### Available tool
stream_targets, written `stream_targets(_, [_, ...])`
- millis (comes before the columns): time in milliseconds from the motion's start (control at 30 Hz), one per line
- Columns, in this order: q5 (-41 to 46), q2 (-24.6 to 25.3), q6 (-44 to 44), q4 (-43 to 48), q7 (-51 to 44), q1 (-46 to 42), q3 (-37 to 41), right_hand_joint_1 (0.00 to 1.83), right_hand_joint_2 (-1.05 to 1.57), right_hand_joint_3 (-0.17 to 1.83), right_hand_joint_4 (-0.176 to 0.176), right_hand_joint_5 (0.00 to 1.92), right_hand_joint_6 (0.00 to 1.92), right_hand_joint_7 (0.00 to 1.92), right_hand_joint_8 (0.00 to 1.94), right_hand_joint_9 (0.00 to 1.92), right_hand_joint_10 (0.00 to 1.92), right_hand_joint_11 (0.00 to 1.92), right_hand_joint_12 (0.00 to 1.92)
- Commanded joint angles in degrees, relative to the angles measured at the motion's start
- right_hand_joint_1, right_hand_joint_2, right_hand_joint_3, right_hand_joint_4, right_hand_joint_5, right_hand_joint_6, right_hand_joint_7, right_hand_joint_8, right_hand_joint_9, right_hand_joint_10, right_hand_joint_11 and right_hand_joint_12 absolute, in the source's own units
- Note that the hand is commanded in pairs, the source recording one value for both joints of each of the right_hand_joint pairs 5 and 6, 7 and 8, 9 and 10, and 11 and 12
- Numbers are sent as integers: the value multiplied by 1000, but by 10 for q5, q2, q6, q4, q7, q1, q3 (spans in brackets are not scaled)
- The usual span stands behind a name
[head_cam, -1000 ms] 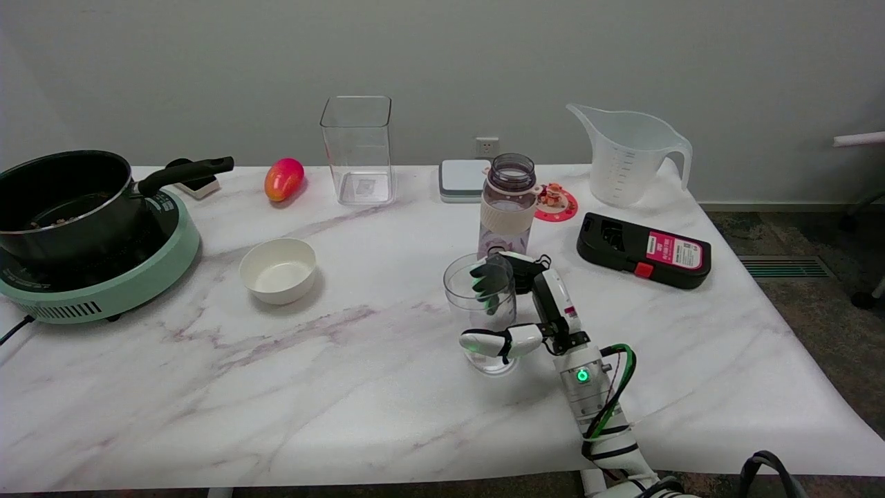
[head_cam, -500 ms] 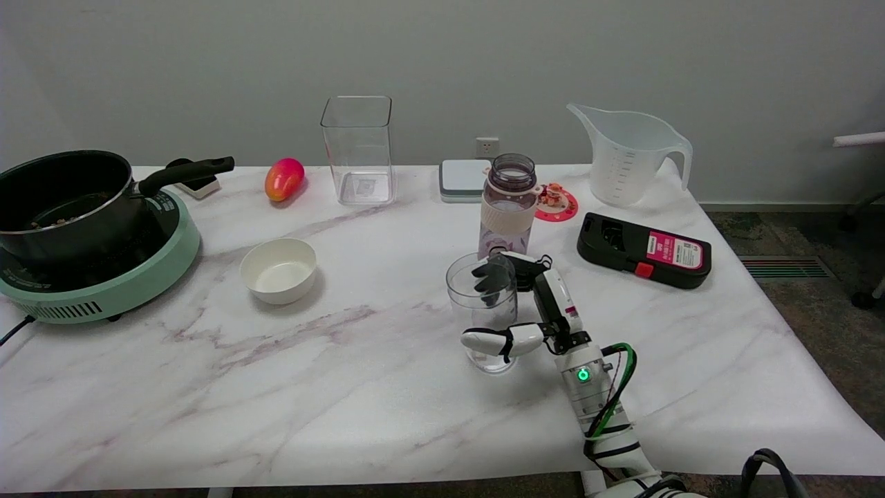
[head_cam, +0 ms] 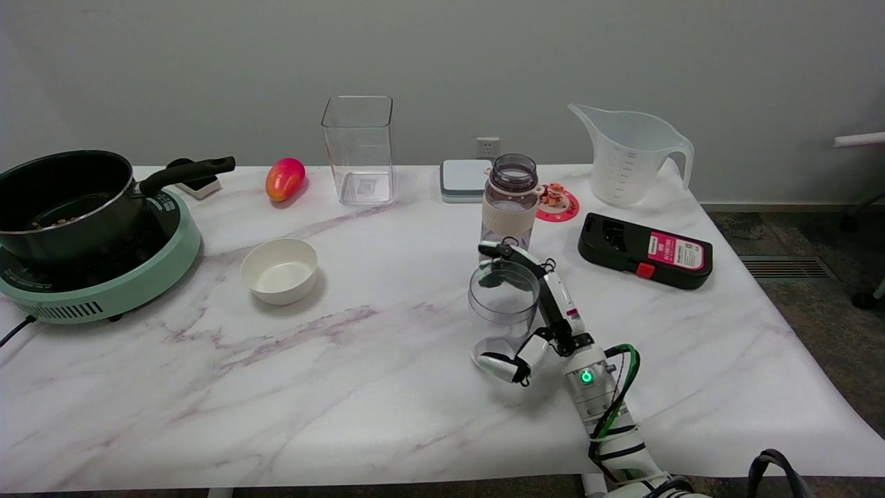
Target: Place the measuring cup onto the table.
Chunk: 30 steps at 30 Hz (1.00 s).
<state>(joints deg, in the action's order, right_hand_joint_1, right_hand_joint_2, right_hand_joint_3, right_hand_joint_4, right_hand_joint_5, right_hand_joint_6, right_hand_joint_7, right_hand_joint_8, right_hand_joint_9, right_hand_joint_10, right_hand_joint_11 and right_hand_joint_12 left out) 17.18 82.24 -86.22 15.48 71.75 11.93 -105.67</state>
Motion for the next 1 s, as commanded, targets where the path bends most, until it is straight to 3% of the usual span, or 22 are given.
stream_targets(33, [-5, -11, -2, 4, 10, -13, 0, 1258, -537, 1342, 0, 397, 397, 726, 726, 565, 565, 689, 689])
stream_targets(467, [0, -49, 3, 32, 28, -35, 6, 1236, -570, 1292, 0, 301, 301, 656, 656, 548, 548, 668, 668])
stream_targets(867, [7, -130, 34, 107, 117, -88, 47, 1236, -566, 1135, 0, 202, 202, 588, 588, 525, 525, 649, 649])
stream_targets(900, [-14, -130, -22, 149, 184, -97, 5, 1236, -565, 1110, 0, 195, 195, 582, 582, 523, 523, 647, 647])
stream_targets(1000, [22, -155, 41, 113, 140, -114, 77, 1237, -564, 1077, 0, 177, 177, 572, 572, 519, 519, 644, 644])
